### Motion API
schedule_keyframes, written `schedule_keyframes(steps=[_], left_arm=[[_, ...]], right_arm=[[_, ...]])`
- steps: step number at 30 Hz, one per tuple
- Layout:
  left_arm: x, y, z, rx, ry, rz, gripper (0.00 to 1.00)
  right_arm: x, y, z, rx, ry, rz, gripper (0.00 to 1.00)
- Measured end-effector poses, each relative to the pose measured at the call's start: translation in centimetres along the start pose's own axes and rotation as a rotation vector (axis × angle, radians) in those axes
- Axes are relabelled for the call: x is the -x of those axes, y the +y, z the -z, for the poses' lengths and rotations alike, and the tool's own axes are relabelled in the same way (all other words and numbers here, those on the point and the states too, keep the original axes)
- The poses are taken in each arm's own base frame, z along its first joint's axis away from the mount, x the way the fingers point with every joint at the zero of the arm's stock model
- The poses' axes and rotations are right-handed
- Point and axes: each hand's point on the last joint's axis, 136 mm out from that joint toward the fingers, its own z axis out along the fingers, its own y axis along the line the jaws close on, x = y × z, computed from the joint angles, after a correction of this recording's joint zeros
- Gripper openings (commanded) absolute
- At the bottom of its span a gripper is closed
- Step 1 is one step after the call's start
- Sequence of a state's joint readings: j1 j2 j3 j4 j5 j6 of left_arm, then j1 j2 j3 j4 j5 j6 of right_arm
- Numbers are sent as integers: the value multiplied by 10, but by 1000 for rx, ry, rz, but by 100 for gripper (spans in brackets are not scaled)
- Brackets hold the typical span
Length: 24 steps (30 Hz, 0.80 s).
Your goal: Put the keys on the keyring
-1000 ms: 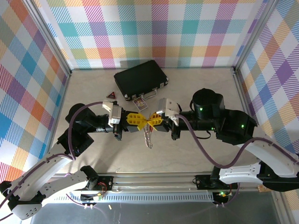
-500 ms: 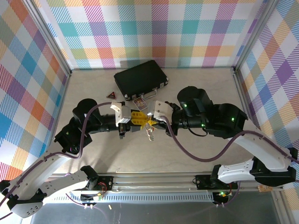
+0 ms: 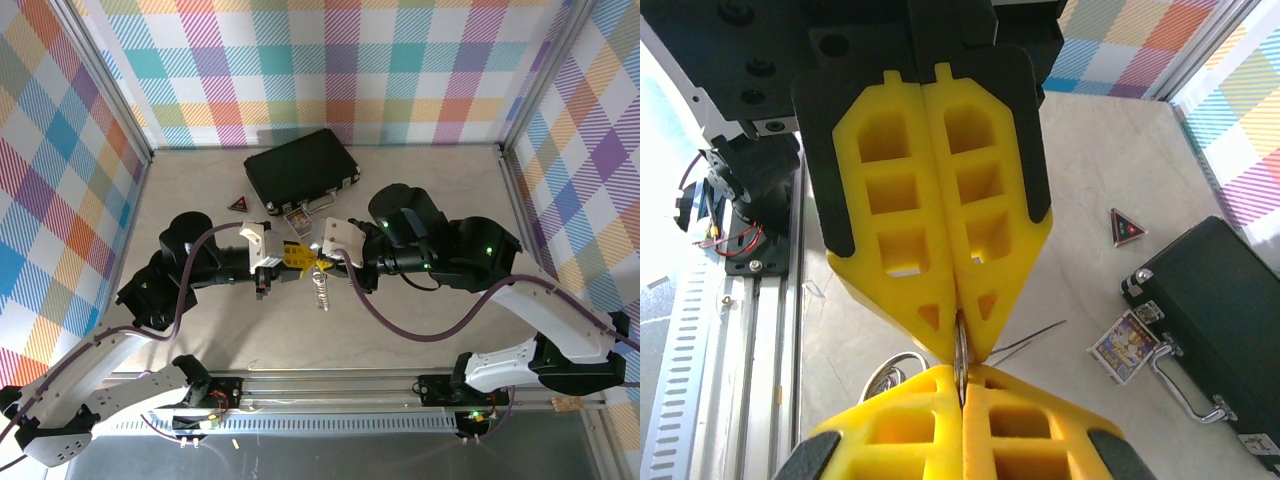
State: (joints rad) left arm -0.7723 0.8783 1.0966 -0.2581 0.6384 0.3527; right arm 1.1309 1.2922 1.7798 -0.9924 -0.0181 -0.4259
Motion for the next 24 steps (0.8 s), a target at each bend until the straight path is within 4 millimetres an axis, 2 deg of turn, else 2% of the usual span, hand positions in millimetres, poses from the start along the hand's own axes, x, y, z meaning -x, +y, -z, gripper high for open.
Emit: schedule_keyframes(steps=[3, 5, 13, 24], left_arm=[[9, -3, 2, -11, -40, 11, 0], [20, -7, 4, -32, -88, 15, 0], [47, -15, 7, -90, -221, 30, 0], [59, -19, 8, -134, -295, 59, 0]], right_arm=[[7, 1, 5, 0, -48, -14, 19], [13, 2, 10, -3, -96, -21, 21], [27, 6, 25, 1, -210, -43, 18], [32, 9, 29, 15, -239, -41, 17]])
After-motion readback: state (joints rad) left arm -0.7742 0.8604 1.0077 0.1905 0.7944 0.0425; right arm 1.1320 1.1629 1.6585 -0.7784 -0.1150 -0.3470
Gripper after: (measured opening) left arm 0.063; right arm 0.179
